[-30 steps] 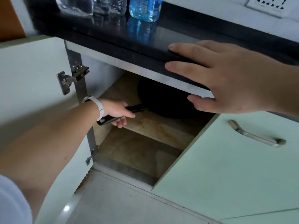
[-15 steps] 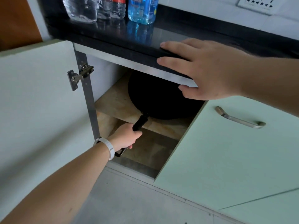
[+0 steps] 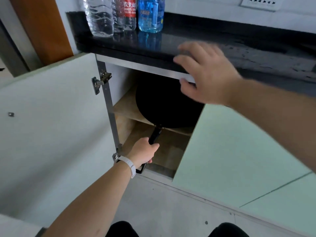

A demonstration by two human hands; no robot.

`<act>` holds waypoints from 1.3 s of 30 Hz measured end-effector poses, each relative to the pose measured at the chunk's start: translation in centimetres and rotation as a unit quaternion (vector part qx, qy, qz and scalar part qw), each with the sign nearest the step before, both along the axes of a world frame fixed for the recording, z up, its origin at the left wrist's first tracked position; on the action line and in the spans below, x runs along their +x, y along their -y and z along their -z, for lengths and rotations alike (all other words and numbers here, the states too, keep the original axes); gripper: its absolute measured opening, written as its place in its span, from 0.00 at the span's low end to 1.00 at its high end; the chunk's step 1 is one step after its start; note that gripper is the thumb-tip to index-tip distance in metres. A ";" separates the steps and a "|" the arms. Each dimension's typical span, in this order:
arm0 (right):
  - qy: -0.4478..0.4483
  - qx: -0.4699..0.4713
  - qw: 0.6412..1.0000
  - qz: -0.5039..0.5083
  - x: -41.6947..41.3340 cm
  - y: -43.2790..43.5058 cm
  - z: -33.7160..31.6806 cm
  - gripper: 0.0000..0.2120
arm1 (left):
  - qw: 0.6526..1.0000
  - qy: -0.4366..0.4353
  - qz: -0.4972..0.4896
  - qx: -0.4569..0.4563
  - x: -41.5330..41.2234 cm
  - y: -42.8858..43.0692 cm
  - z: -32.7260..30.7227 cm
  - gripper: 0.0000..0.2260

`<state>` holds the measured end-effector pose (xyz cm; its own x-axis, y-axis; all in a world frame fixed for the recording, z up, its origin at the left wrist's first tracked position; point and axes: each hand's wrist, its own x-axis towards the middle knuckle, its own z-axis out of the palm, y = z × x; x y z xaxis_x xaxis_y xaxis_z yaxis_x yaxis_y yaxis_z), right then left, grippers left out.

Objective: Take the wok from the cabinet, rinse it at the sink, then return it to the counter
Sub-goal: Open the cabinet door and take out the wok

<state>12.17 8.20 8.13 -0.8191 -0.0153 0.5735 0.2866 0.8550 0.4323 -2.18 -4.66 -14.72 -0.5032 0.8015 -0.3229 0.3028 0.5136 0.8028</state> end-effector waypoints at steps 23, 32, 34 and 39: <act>-0.222 -0.931 0.280 0.078 0.4 9.2 25.9 0.09 | 0.976 0.202 0.017 0.079 3.6 1.4 3.3 0.14; -0.157 -0.975 0.157 0.009 0.7 7.4 25.9 0.04 | 0.958 0.271 -0.054 0.077 4.1 -0.7 2.2 0.17; -0.151 -0.979 0.137 -0.006 0.9 7.1 25.6 0.02 | 0.940 0.320 -0.076 0.091 4.0 -1.4 2.0 0.15; -0.124 -0.977 0.173 -0.006 2.0 7.0 24.9 0.07 | 0.894 0.417 -0.091 0.136 4.2 -2.8 1.6 0.09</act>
